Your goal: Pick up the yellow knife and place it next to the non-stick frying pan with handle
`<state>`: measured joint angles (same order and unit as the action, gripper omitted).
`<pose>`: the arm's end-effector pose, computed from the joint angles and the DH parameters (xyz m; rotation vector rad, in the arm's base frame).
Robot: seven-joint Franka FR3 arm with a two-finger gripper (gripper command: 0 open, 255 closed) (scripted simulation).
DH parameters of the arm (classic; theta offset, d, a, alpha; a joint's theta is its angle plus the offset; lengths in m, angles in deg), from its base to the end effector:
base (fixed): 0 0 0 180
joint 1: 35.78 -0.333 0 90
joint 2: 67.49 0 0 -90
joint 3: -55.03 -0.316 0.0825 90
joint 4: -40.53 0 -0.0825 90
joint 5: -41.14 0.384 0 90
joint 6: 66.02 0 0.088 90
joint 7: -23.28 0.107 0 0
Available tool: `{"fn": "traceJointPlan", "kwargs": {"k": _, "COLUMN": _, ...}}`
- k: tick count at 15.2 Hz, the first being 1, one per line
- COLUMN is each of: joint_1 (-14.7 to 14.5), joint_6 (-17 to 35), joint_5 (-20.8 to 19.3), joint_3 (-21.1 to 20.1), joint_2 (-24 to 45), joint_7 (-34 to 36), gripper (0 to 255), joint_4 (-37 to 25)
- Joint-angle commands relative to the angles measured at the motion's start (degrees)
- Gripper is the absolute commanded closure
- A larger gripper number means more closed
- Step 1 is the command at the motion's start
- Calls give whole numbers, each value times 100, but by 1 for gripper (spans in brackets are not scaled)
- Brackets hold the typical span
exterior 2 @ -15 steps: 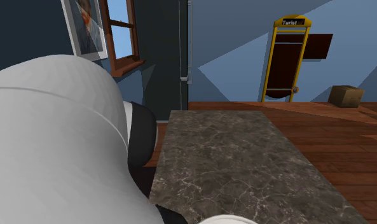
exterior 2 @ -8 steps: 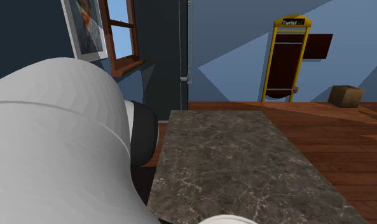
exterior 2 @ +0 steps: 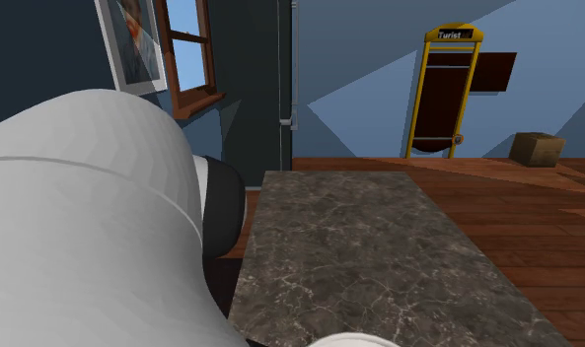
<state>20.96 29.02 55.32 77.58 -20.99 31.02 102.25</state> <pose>0.2483 -0.6961 0.3493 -2.2683 2.0610 0.2649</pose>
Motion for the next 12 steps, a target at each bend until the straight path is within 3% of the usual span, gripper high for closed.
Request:
{"fn": "traceJointPlan", "kwargs": {"k": 1, "joint_1": 0, "joint_6": 0, "joint_5": 0, "joint_3": 0, "joint_2": 0, "joint_7": 0, "gripper": 0, "joint_4": 0}}
{"fn": "traceJointPlan", "kwargs": {"k": 5, "joint_1": 256, "joint_6": -958, "joint_5": 28, "joint_3": -41, "joint_2": 315, "joint_7": 101, "gripper": 0, "joint_4": -1317}}
{"fn": "traceJointPlan", "kwargs": {"k": 12, "joint_1": 257, "joint_6": -959, "joint_5": 27, "joint_3": -42, "joint_2": 316, "joint_7": 102, "gripper": 0, "joint_4": -1319}}
